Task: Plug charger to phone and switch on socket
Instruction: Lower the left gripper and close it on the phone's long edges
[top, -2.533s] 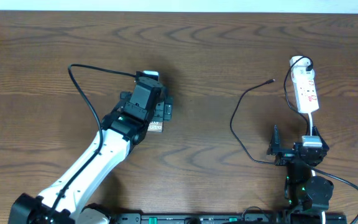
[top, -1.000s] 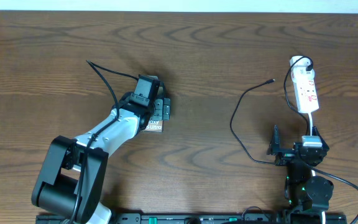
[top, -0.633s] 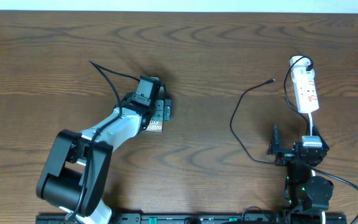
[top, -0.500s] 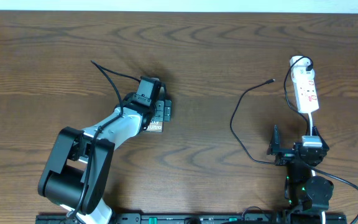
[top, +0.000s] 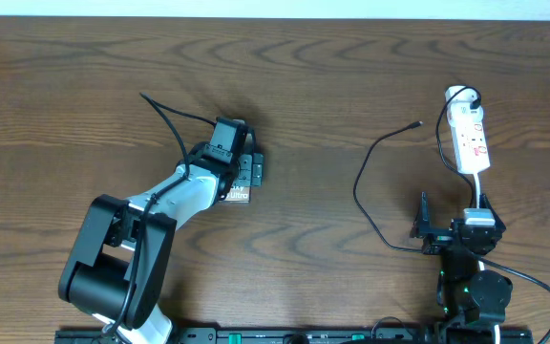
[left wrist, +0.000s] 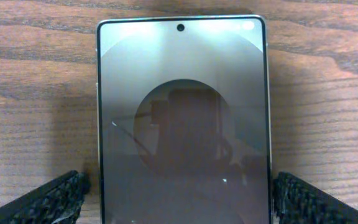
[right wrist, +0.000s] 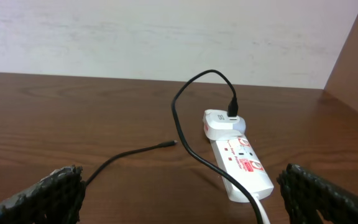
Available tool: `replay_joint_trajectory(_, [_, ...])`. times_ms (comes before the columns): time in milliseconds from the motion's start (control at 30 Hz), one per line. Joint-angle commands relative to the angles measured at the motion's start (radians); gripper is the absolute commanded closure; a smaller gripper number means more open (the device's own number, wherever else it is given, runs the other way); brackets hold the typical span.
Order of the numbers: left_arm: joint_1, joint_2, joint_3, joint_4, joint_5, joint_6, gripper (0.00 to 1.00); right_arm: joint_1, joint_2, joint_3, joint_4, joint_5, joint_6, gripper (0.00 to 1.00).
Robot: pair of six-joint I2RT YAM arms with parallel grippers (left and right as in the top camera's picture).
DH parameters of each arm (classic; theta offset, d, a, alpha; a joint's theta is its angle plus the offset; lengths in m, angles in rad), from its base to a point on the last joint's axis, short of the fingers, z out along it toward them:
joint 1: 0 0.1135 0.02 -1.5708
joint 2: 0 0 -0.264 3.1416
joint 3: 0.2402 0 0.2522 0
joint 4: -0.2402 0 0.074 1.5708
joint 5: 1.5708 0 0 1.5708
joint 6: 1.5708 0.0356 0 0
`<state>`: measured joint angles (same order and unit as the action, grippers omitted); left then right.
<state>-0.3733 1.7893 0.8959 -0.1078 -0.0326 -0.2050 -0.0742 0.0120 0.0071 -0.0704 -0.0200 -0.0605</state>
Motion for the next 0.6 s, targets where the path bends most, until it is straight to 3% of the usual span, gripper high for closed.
replay_joint_trajectory(0, [-0.018, 0.032, 0.024, -0.006, -0.001, 0.008, 0.09, 0.005, -0.005, -0.002, -0.004, -0.006, -0.008, 0.01])
replay_joint_trajectory(233, [-0.036, 0.036, 0.024, -0.016, -0.005, 0.008, 0.25, 0.005, -0.005, -0.002, -0.004, -0.006, -0.008, 0.01])
replay_joint_trajectory(567, [-0.036, 0.036, 0.025, -0.063, -0.012, -0.001, 0.3, 0.005, -0.005, -0.002, -0.004, -0.005, -0.008, 0.01])
